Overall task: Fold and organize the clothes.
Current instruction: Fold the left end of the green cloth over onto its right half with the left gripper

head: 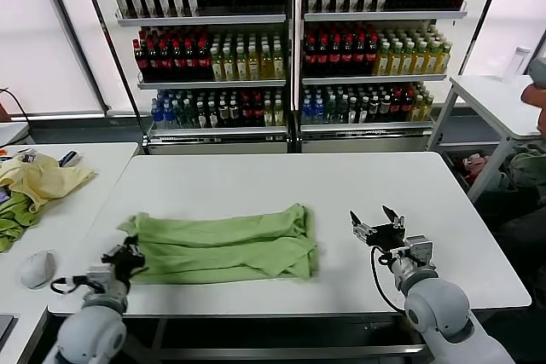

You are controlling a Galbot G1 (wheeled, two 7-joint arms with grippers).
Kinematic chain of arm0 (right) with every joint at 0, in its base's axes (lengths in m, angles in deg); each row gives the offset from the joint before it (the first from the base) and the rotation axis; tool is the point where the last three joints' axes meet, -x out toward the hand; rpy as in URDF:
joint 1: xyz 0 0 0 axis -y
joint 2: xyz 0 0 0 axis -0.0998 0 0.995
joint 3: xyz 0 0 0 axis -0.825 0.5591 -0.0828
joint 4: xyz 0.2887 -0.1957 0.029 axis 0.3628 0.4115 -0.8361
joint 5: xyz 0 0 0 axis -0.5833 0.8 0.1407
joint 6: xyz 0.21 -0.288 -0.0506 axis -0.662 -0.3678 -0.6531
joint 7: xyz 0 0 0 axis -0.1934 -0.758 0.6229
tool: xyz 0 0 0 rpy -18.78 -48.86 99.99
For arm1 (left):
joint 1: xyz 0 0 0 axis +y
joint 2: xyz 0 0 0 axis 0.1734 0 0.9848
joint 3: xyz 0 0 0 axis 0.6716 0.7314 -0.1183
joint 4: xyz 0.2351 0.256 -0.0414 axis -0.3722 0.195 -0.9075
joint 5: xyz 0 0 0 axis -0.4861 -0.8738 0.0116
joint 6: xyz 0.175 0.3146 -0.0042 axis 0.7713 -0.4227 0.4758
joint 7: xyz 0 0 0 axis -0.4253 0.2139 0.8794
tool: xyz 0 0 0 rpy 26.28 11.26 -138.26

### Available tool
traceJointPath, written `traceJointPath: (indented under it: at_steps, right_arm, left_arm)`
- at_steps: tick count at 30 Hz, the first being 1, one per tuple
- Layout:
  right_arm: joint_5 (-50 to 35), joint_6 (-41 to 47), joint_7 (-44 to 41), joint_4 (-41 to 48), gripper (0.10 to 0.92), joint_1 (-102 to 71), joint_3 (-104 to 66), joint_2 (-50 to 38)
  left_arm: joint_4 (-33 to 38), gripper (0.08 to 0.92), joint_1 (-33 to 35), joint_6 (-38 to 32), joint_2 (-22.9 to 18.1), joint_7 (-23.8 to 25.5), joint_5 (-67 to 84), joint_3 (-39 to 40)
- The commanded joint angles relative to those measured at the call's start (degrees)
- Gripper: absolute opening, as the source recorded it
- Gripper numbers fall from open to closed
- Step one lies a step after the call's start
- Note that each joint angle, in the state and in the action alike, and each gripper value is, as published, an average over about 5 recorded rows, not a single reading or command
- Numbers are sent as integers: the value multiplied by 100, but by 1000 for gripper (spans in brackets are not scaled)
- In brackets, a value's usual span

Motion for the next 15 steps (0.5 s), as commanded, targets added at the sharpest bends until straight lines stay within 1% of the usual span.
traceJointPath:
  at_steps: [1,5,8,11,15]
  right_arm:
    - [6,-12,-4,-37,823,-29,-23,-19]
    - [11,-29,-7,-42,823,-55,-49,-41]
    - [27,-34,-8,-36,823,-57,-52,-35]
    - [56,-35,-10,-22,823,-46,-41,-11]
    - [94,-41,-19,1,823,-39,-23,16]
  left_arm:
    - [1037,115,-424,361,702,8,2245,-901]
    - [1638,115,-516,420,285,-8,3293,-392]
    - [1826,115,-589,414,-55,-22,3618,71]
    - [1769,115,-737,398,-387,-61,3735,622]
    - [1450,115,-1072,393,-757,-161,3801,1345]
